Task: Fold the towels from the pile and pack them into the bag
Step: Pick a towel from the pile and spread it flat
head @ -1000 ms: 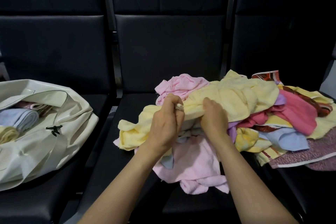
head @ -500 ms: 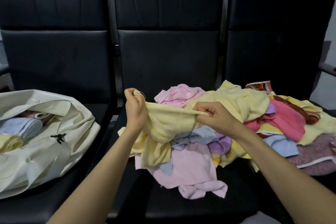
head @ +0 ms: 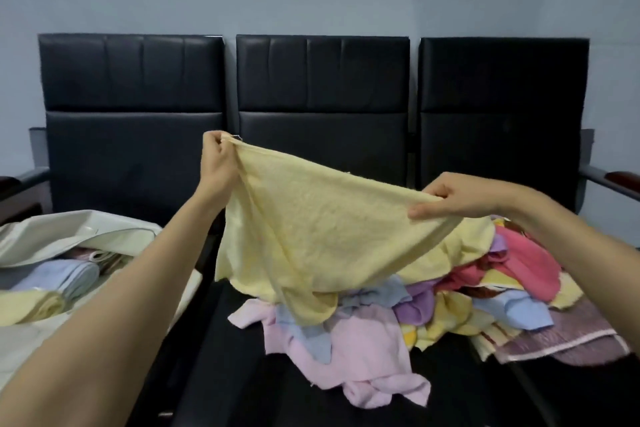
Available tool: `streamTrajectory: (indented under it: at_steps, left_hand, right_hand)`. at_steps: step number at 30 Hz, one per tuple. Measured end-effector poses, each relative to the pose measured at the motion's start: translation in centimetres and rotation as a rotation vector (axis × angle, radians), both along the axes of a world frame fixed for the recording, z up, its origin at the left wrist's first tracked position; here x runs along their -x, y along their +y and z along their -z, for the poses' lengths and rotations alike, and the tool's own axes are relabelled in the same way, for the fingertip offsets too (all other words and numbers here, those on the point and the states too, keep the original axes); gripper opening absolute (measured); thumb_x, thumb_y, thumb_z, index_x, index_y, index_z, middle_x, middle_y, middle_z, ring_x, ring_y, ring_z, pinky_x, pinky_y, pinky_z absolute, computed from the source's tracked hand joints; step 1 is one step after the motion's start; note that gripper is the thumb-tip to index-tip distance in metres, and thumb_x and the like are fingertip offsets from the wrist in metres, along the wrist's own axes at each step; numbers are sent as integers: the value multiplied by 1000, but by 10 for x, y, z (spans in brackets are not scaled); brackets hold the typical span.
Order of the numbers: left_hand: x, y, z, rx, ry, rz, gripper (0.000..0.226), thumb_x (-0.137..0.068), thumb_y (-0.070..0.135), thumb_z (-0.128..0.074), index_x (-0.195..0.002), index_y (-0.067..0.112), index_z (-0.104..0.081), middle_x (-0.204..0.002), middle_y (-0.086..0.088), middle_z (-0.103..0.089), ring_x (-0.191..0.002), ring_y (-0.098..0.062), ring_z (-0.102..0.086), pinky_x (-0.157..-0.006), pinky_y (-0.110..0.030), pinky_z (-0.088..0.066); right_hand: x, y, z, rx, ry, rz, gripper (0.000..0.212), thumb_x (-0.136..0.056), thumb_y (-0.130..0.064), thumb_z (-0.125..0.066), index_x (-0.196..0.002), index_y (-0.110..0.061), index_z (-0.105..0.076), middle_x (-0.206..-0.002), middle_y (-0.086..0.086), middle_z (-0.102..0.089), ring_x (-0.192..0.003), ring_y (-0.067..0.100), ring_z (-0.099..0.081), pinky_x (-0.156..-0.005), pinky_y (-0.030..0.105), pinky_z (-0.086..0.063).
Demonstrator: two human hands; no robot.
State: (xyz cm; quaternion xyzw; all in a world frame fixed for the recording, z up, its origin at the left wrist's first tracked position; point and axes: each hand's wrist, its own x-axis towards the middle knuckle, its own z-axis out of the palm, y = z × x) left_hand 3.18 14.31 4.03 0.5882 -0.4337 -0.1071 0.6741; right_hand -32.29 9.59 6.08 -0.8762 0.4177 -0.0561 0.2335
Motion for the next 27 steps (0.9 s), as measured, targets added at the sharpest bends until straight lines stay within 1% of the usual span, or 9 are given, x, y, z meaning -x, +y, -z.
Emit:
streamTrajectory:
  at_steps: [4,8,10,13,16,19,22,25,27]
  left_hand:
    - [2,5,-22,-51,-291,32,11,-100,12,-28,-103,11,-39,-88,15,-48,-74,-1,-45,-58,-10,-38]
    - [2,7,-30,-113,-406,9,24,-95,27,-27,-102,11,-43,-100,-1,-55,-80,-12,-48,-66,-24,-38]
    - [2,9,-33,-173,-477,-84,22,-97,25,-24,-103,14,-42,-101,-5,-53,-85,-20,-49,-66,-31,-36]
    - [3,13,-40,-222,-511,-120,23,-99,20,-22,-110,11,-41,-102,-7,-52,-88,-25,-50,-66,-33,-36]
    - [7,19,-46,-173,-399,-34,17,-99,13,-26,-108,10,-41,-99,-6,-52,-79,-21,-51,-58,-29,-42]
    - [11,30,-53,-44,-280,67,14,-101,14,-30,-105,9,-42,-93,4,-51,-72,-14,-55,-65,-32,-53]
    - [9,37,-60,-12,-316,89,15,-100,17,-30,-101,12,-44,-90,11,-51,-74,-9,-49,-65,-24,-43]
    - [2,36,-66,14,-333,187,8,-89,16,-42,-95,12,-47,-85,5,-49,-73,-10,-45,-65,-25,-39]
    - [-6,27,-63,-11,-284,253,17,-85,19,-52,-98,7,-52,-86,1,-53,-75,-11,-49,-68,-26,-43]
  right_hand:
    - [7,-9,-22,507,380,184,36,-84,-55,-59,-84,-20,-67,-74,-3,-62,-69,14,-58,-59,34,-47]
    - [8,-2,-43,786,222,336,45,-92,-41,-55,-135,-28,-47,-113,3,-62,-99,24,-60,-68,35,-46]
    - [7,5,-48,833,148,342,55,-93,-32,-57,-143,-24,-36,-122,5,-60,-101,25,-61,-73,37,-49]
    - [5,15,-54,881,70,404,55,-93,-24,-58,-140,-18,-30,-103,8,-63,-81,25,-62,-64,37,-52]
    - [7,20,-62,943,158,483,28,-97,-28,-51,-121,-13,-51,-87,6,-61,-70,22,-56,-55,30,-41]
    - [10,25,-67,963,109,510,21,-97,-30,-50,-100,-14,-63,-85,3,-60,-74,21,-57,-59,30,-41]
    - [14,26,-71,911,-238,490,16,-93,-28,-59,-97,-13,-64,-91,1,-53,-85,18,-51,-68,31,-38]
    - [13,23,-78,948,-342,518,14,-89,-28,-66,-90,-14,-64,-105,2,-42,-105,21,-38,-85,31,-35]
    - [12,14,-78,784,-434,534,14,-87,-27,-67,-86,-15,-62,-107,1,-46,-104,19,-40,-84,30,-38]
